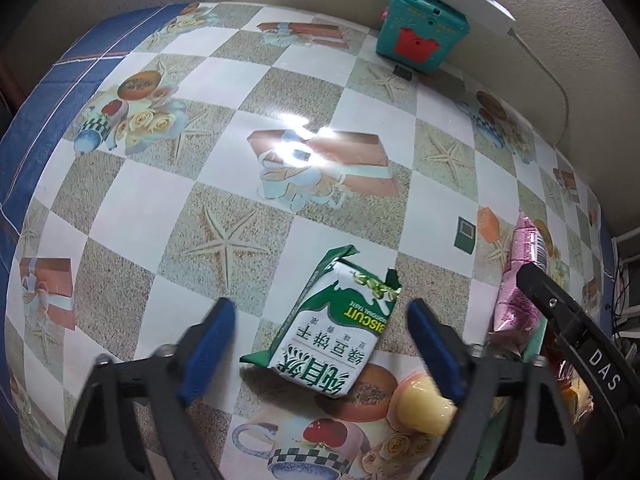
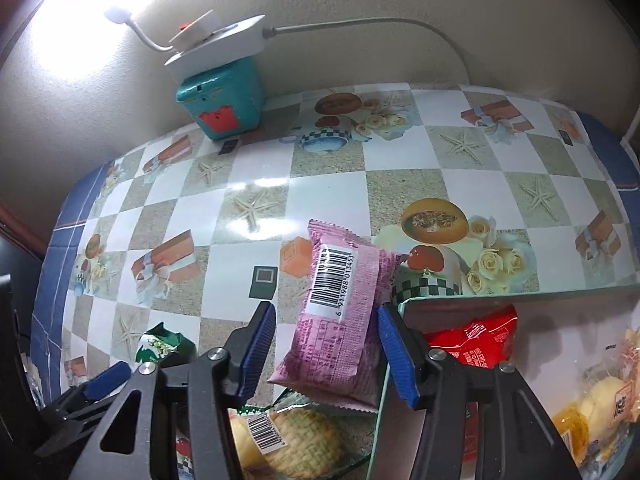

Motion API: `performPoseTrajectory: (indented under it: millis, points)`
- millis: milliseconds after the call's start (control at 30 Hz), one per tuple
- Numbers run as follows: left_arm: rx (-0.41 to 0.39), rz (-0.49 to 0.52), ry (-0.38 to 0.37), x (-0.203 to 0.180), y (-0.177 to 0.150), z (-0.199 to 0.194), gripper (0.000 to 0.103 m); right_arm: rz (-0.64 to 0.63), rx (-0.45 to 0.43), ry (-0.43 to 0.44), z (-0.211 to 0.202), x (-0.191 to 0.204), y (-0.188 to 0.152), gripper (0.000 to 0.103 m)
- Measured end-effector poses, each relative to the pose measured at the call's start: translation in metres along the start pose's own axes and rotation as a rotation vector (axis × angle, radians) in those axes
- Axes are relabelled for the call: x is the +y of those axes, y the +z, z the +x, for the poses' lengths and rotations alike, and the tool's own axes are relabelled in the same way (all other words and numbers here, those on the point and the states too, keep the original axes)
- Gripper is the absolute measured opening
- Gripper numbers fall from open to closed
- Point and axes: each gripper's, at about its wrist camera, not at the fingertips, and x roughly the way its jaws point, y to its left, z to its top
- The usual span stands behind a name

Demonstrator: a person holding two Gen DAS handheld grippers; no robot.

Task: Organize snacks
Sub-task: 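Lower the left gripper onto the green biscuit box while the right approaches the pink bag, then grasp the green biscuit box with the left gripper while the right grasps the pink bag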

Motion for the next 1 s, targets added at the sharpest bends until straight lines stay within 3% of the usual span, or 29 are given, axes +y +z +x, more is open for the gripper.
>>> performPoseTrajectory:
  millis: [400,500,1000]
  points:
    - [0.005,-0.022,-0.050,0.000,-0.001,-0.001,0.063,-0.057,-0.004,0.004,0.003,0.014,-0.005,0.057]
    - [0.002,-0.031,-0.057,0.001,-0.001,-0.001,0.054,-0.063,-0.004,0.009,0.004,0.017,-0.005,0.056]
    - [-0.006,-0.071,-0.071,0.014,-0.002,-0.006,0.052,-0.039,-0.013,-0.007,0.000,0.010,-0.003,0.057]
